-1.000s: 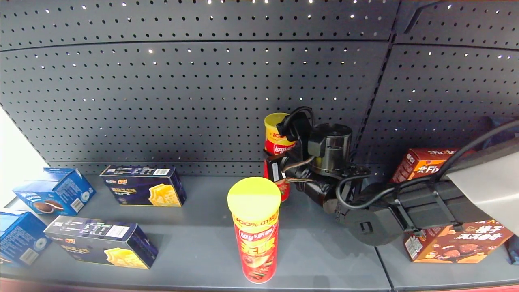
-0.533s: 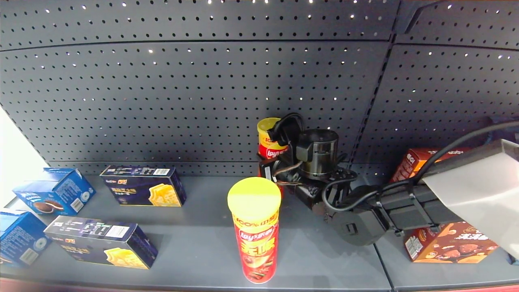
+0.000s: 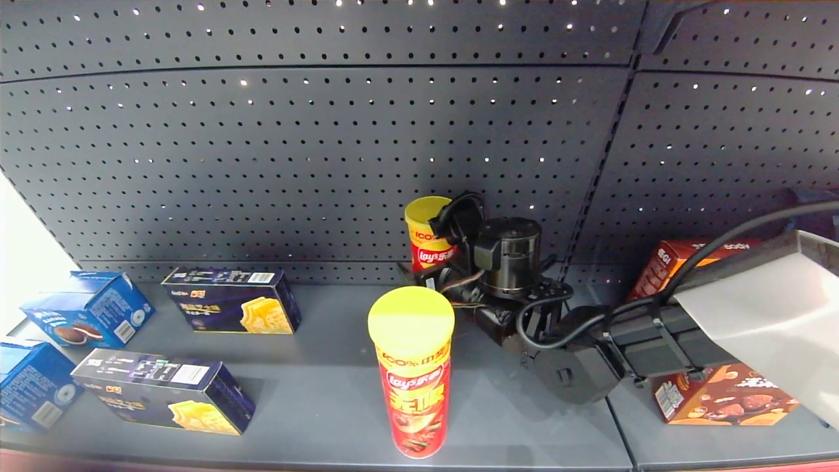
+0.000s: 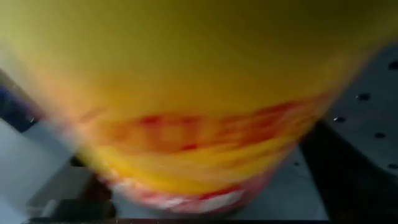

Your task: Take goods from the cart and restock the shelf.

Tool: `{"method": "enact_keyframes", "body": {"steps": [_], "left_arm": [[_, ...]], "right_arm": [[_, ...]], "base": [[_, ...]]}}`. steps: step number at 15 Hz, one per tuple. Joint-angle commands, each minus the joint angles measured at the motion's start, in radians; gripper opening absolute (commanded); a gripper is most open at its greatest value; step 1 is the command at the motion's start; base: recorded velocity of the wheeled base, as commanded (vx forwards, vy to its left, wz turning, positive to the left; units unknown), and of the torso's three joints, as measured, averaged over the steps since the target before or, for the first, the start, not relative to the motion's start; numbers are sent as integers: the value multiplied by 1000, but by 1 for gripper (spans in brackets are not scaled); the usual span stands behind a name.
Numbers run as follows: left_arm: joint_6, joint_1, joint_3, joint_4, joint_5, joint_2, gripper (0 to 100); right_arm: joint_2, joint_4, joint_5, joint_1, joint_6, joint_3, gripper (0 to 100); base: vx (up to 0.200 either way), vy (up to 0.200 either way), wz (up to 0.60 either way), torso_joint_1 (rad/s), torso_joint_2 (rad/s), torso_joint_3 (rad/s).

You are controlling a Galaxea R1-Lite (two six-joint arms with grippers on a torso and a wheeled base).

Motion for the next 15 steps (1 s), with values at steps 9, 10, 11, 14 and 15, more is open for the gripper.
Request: {"method": "enact_keyframes", "body": {"steps": [9,10,11,14,15], "left_arm": [[0,0,0,1,-1,0,100],[0,0,0,0,1,0,100],[0,0,0,0,-1,0,100],[0,0,0,0,-1,0,100],[0,0,0,0,-1,0,100]], "right_arm": [[-250,-5,-105,2,4,340,100],[-284,-2,-112,-15,13,356,100],[-307,0,-112,-18,11,373,100],[-415,0,-111,-29,8,468,100],[-449,0,-108,-25,5,498,100]], "base": [[0,0,0,0,0,0],[0,0,0,0,0,0],[0,0,0,0,0,0],[0,0,0,0,0,0],[0,0,0,0,0,0]]}}
